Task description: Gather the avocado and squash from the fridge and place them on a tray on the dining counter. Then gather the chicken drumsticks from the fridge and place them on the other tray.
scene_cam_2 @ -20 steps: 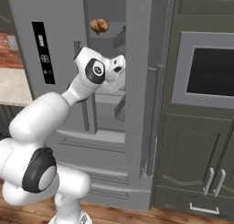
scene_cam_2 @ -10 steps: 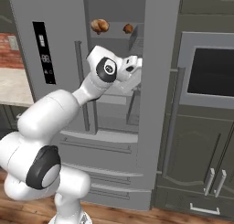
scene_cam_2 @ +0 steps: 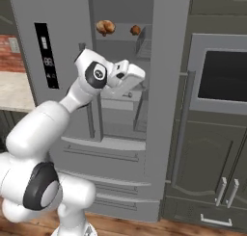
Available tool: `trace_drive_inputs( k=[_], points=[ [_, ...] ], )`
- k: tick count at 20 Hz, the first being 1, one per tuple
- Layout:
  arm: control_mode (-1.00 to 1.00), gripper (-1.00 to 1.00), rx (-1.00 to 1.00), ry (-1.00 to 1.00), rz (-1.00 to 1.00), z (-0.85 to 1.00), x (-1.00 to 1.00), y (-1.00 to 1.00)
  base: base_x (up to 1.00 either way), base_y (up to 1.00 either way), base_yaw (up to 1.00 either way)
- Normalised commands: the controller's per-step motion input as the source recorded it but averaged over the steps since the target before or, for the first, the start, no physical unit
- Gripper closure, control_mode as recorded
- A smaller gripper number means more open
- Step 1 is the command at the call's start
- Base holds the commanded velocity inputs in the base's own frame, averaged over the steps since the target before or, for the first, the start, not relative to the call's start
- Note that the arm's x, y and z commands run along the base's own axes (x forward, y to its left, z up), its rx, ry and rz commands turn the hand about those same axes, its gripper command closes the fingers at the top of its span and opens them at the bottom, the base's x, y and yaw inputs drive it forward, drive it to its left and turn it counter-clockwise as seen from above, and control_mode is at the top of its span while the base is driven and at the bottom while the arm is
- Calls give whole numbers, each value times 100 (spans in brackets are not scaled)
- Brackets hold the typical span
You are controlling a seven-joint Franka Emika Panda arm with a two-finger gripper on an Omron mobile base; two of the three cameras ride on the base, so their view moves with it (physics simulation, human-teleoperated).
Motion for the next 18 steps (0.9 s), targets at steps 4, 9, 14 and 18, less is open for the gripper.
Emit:
trace_drive_inputs(
  k=[4,9,14,18],
  points=[
    [-100,-100,12,-11,17,-13,-2,100,0,0,0],
    [-100,-100,18,-13,28,-1,0,85,0,0,0],
    [-100,-100,22,-9,34,0,0,77,0,0,0],
    [-100,-100,24,-7,32,0,1,75,0,0,0]
  ],
)
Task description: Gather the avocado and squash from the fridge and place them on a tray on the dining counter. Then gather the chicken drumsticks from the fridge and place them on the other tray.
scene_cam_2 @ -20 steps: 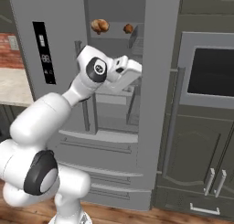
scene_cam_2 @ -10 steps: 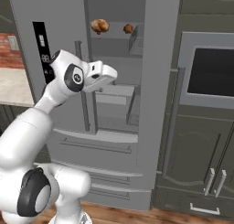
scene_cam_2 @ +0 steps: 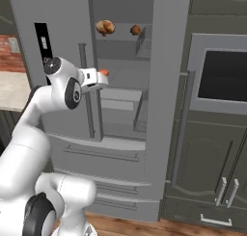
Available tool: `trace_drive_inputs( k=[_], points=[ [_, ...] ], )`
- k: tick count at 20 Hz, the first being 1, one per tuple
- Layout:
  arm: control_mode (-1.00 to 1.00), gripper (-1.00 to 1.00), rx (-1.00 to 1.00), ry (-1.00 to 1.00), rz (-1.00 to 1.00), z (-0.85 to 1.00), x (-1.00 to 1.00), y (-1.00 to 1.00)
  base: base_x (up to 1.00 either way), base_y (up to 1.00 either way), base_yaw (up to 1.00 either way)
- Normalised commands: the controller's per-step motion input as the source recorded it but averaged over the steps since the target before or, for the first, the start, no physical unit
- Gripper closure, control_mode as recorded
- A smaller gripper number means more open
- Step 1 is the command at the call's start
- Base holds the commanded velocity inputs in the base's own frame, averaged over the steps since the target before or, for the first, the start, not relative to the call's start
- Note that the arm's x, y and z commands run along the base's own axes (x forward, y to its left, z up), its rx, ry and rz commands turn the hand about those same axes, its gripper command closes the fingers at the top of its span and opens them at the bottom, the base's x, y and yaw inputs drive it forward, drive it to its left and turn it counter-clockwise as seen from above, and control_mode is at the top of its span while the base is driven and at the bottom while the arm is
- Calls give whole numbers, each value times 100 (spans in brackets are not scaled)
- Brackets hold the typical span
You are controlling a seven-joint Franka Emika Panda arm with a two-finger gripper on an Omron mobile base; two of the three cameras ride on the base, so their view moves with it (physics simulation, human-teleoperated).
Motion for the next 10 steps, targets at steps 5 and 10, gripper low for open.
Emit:
trace_drive_inputs(
  k=[5,10],
  points=[
    [-100,-100,18,-5,24,10,0,65,0,0,0],
    [-100,-100,15,-3,4,35,1,27,0,0,0]
  ],
)
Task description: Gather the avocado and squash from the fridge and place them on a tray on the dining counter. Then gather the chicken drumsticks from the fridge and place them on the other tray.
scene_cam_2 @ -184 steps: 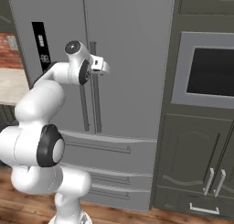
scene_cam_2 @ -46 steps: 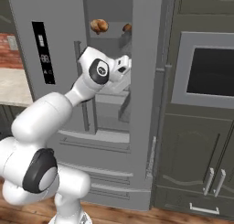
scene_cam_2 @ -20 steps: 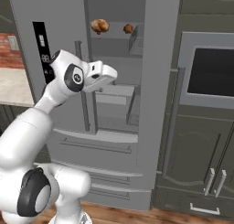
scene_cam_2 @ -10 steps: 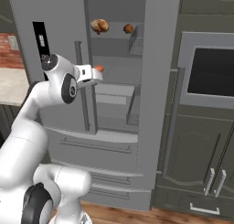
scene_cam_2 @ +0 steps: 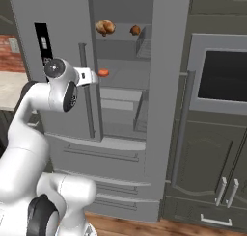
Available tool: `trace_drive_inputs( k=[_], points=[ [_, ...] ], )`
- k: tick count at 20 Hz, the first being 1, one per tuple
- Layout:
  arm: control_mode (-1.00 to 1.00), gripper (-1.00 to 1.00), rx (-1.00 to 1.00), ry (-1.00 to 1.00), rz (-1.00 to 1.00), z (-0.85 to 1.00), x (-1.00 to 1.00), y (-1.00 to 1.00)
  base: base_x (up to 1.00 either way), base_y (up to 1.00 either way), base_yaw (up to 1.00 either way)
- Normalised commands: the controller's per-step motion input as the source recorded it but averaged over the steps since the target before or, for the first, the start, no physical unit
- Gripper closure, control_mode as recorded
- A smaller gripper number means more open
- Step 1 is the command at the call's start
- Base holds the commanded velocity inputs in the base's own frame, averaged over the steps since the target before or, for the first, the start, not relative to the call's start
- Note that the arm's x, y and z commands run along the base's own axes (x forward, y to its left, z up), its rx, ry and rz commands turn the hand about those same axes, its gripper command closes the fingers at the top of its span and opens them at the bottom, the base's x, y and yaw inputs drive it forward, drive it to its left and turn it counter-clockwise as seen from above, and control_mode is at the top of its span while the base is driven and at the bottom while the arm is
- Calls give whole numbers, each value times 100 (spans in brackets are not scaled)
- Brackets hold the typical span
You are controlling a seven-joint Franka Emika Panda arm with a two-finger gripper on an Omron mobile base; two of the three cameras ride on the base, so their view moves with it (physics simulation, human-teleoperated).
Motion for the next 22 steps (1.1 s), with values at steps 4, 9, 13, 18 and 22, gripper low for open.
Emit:
trace_drive_inputs(
  k=[4,9,13,18,22],
  points=[
    [-100,-100,12,0,-2,32,9,2,0,0,0],
    [-100,-100,2,-1,-15,6,14,24,0,0,0],
    [-100,-100,0,-3,-22,0,9,46,0,0,0],
    [-100,-100,0,0,-6,1,23,7,0,0,0],
    [-100,-100,1,0,0,5,25,-14,0,0,0]
  ],
)
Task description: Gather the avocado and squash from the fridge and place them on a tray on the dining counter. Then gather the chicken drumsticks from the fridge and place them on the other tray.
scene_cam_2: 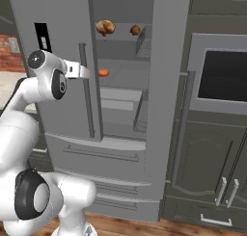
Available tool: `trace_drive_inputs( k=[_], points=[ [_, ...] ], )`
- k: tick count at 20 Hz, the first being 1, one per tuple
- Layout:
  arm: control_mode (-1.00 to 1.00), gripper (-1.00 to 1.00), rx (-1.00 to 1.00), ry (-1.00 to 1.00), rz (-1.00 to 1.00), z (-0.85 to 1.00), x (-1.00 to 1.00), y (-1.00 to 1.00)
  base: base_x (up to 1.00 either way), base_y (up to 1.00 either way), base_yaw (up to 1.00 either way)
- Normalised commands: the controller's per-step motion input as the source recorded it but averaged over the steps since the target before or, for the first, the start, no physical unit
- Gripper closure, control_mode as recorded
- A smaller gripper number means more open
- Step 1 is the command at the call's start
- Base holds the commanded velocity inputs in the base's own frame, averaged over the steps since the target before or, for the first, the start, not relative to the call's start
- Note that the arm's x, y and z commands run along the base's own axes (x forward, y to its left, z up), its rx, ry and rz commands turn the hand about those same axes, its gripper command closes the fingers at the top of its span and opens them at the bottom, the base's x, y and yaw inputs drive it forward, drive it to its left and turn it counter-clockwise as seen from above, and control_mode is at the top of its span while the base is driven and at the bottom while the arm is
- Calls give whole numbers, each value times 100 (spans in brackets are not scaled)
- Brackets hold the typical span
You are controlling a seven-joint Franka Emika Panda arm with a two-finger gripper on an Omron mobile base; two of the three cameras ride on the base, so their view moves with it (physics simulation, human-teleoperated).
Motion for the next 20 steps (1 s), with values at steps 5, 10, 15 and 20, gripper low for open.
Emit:
trace_drive_inputs(
  k=[5,10,15,20],
  points=[
    [-100,-100,2,0,0,1,32,-14,0,0,0],
    [-100,-100,4,0,0,0,50,1,0,0,0],
    [-100,-100,0,0,0,0,41,13,0,0,0],
    [-100,-100,0,0,0,0,31,0,0,0,0]
  ],
)
